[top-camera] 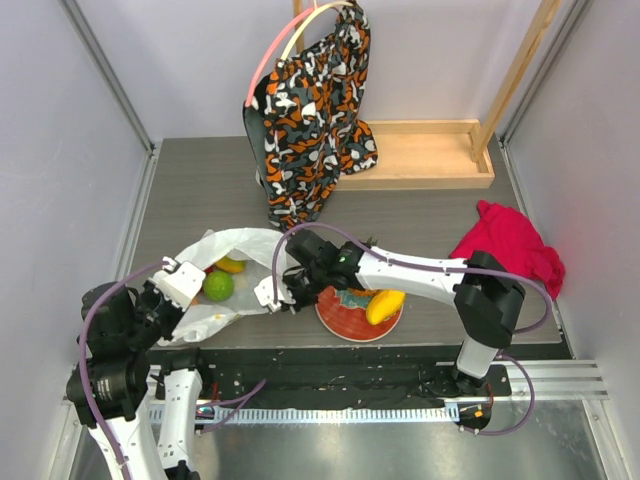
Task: Take the fake fruits out of the plastic bag
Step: Adjust the plastic bag at the center of the board.
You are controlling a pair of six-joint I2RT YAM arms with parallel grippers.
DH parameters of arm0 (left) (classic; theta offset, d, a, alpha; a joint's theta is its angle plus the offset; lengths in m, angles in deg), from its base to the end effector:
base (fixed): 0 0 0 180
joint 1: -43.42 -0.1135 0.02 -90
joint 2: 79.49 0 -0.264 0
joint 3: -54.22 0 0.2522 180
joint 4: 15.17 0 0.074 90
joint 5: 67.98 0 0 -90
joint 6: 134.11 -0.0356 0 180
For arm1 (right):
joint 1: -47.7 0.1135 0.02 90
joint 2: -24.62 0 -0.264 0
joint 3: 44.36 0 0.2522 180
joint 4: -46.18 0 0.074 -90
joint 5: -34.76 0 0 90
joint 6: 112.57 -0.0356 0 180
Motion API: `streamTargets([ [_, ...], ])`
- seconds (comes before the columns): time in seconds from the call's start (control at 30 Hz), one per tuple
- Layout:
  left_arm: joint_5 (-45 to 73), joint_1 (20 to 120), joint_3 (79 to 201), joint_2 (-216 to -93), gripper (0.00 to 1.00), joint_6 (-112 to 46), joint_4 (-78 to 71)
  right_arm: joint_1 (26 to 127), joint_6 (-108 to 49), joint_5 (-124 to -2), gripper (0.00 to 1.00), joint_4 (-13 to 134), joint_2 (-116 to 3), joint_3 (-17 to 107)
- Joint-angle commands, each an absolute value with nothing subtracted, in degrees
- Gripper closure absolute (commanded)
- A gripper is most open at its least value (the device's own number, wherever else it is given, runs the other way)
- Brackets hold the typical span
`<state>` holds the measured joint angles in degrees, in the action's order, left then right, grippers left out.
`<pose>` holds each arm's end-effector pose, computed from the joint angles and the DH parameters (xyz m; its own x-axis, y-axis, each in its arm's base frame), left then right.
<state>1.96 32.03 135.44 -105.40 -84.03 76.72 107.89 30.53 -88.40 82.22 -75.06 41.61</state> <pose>0.0145 -0.0095 0.3722 -0.3938 0.5356 -0.7470 0.4397 0.8235 0.3585 0.1703 0.3363 0.2347 0.4936 -0.4852 -0.7218 -0.8450 -0.4638 -0.2660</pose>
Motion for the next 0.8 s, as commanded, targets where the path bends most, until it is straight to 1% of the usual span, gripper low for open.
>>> streamTargets([
  [0.0,1.1,31.65,136.1,-105.33,1.0,-83.75,87.1,108.53,30.35,-89.76,0.93,88.05,-66.29,39.2],
  [0.03,1.1,31.73,135.92,-105.07,1.0,-83.66,86.92,108.35,27.99,-91.17,0.95,89.98,-65.13,39.01],
  [0.07,1.01,31.65,135.84,-104.89,1.0,-83.75,86.92,108.26,26.14,-92.84,0.94,93.13,-64.33,39.19],
  [0.13,-0.22,31.65,135.66,-104.54,1.0,-84.1,87.36,108.26,24.64,-93.99,0.91,95.44,-64.49,40.33],
  [0.17,-0.74,31.65,135.4,-104.45,1.0,-84.71,87.71,108.35,25.15,-95.04,0.84,97.1,-65.02,41.72],
  [0.23,-1.62,31.65,134.96,-104.36,1.0,-85.33,88.67,108.26,28.12,-95.84,0.76,99.21,-68.79,44.36],
  [0.27,-1.71,31.65,134.96,-104.45,1.0,-86.03,89.02,108.35,28.93,-95.67,0.6,101.4,-70.2,47.94],
  [0.33,-1.63,31.65,134.95,-104.53,1.0,-86.65,90.25,107.74,28.24,-94.44,0.52,102.12,-74.77,52.35],
  [0.37,-1.45,31.65,134.87,-104.36,1.0,-87.0,90.35,107.04,26.49,-95.04,0.47,102.12,-76.09,56.9],
  [0.5,-1.45,31.65,133.9,-103.57,1.0,-87.44,90.87,104.13,20.08,-99.52,0.39,101.43,-80.49,66.95],
  [0.57,-1.71,31.65,133.29,-103.48,1.0,-87.27,90.61,103.78,15.25,-101.02,0.39,97.67,-82.15,68.62],
  [0.6,-1.71,31.65,133.11,-103.48,1.0,-86.75,90.09,103.6,11.14,-101.37,0.42,96.08,-82.86,68.63],
  [0.67,-1.71,31.65,132.85,-103.57,1.0,-86.13,89.38,103.52,8.21,-102.69,0.44,93.52,-85.22,69.59],
  [0.77,-1.63,31.65,133.2,-104.27,1.0,-84.55,88.06,102.81,2.59,-105.68,0.44,90.27,-85.86,70.83],
])
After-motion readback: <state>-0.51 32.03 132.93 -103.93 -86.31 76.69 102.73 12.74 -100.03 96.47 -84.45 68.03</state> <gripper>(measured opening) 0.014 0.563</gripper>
